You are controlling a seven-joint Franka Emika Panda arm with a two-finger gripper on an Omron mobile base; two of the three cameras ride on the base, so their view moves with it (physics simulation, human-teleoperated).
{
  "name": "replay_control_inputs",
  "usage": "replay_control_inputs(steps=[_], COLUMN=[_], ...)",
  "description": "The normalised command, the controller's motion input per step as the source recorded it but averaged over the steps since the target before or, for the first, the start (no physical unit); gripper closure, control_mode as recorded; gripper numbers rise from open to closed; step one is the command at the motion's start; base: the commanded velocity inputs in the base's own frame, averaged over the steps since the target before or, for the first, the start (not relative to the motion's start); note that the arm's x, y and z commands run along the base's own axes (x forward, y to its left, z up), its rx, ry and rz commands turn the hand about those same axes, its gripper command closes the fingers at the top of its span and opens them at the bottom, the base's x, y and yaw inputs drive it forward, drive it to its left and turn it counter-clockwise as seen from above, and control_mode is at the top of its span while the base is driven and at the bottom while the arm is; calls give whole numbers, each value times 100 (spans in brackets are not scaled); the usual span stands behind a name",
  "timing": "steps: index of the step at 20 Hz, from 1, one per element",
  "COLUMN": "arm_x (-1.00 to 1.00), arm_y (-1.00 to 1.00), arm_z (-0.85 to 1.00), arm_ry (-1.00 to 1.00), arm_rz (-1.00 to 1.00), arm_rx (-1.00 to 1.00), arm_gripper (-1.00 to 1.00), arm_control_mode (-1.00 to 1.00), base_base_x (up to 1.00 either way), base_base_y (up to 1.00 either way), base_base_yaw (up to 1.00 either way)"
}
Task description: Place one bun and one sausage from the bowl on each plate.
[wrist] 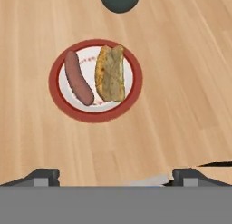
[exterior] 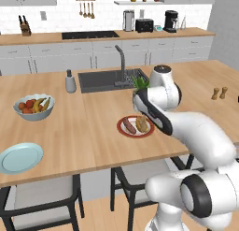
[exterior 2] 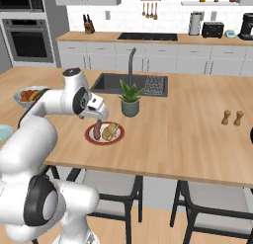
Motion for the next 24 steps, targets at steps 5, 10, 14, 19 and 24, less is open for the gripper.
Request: replay_control_inputs(steps=[5, 10, 14, 19, 24], arm_x=[-87, -82, -53, -25, -6], arm_y=[-10, -8, -18, -3, 0], arm_z=[45, 34, 25, 13, 1], arm_ry=[1, 1, 0, 1, 0], arm_rz=[13, 10, 0, -1, 0], arm_rx=[0, 0, 0, 0, 0], arm_gripper=[-100, -100, -100, -100, -100], arm_control_mode=[-100, -100, -100, -100, 100], base_base_x=[0, 0, 0, 0, -3], base_base_y=[0, 0, 0, 0, 0], base_base_yaw=[0, 0, 0, 0, 0])
